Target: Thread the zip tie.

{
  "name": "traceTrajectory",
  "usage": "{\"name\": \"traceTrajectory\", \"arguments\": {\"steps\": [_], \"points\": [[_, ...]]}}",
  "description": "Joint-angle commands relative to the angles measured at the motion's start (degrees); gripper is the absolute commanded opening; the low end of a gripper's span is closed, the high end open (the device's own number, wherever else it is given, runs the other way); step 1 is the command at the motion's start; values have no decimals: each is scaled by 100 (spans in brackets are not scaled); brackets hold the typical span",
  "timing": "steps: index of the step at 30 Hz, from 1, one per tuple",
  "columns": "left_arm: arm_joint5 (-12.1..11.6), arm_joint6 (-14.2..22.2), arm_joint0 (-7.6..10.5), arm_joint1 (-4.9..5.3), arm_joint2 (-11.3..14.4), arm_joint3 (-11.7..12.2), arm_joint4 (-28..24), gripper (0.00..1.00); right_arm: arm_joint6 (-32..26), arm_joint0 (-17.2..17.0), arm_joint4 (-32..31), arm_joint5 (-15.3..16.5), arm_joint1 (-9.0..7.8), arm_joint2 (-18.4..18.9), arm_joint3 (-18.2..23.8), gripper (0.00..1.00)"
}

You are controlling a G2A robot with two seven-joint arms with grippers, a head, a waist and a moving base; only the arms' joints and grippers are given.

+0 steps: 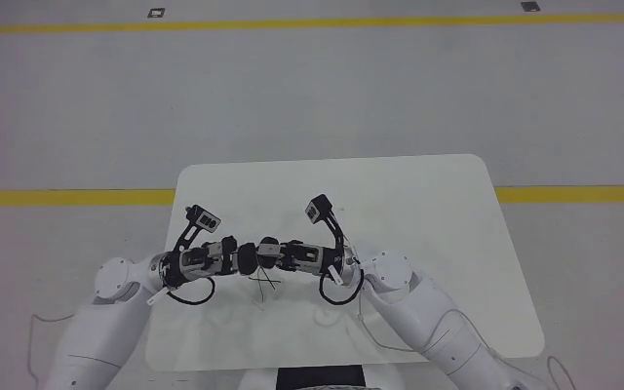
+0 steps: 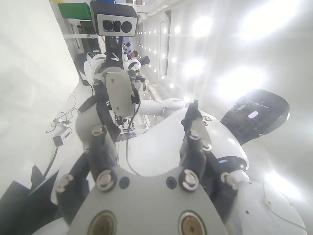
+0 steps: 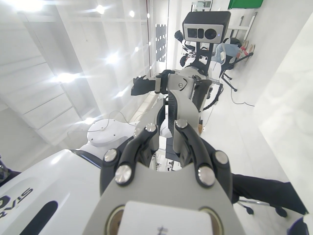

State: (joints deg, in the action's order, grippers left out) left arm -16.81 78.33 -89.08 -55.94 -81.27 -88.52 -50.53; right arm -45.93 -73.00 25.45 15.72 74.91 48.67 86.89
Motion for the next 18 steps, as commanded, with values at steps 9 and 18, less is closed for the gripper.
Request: {"name": "traceTrajectory", "arguments": {"steps": [9,18], "points": [[-9,-11,0,7,4,20,16,24,72,-23,-153,-56,-10,15,24,0],[-26,-19,-14,13,3,28,17,20,60,-25,-183,-55,-7,-10,31,0]]}}
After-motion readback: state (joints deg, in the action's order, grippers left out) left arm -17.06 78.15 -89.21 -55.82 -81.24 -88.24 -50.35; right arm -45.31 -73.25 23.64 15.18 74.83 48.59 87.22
